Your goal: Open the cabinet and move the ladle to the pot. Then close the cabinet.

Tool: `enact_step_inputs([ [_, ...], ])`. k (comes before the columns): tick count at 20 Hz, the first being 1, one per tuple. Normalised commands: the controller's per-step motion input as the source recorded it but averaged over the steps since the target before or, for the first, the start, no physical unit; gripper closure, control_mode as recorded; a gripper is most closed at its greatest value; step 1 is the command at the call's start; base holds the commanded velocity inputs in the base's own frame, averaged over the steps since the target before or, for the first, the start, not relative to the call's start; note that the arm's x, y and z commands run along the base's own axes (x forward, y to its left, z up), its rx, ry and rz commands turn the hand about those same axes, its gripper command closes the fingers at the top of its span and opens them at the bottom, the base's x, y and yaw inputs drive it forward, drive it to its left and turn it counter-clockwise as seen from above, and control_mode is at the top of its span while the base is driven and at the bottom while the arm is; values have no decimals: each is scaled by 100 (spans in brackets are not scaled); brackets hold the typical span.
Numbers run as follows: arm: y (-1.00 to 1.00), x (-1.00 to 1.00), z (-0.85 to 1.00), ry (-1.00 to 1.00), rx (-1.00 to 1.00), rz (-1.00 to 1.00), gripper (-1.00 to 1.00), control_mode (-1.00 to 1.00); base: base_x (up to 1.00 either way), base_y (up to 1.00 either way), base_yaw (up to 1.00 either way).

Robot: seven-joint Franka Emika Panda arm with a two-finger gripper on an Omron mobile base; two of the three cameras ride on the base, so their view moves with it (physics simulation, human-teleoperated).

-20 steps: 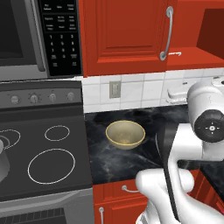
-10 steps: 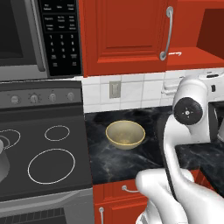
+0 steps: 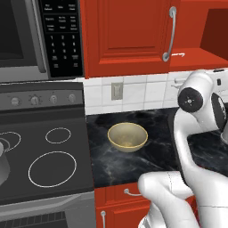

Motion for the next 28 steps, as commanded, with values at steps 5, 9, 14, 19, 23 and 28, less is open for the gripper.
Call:
enact_step_inputs([
  [5, -50, 32, 0, 0, 0, -11, -100, -100, 0, 0, 0],
  [9, -45, 26, 0, 0, -2, -13, -100, -100, 0, 0, 0],
  [14, -46, 9, 0, 0, -2, -15, -100, -100, 0, 0, 0],
  [19, -52, 0, 0, -3, -3, -17, -100, -100, 0, 0, 0],
  [23, -54, 0, 0, -5, -4, -18, -100, -100, 0, 0, 0],
  [28, -51, -2, 0, -5, -3, -19, -100, -100, 0, 0, 0],
])
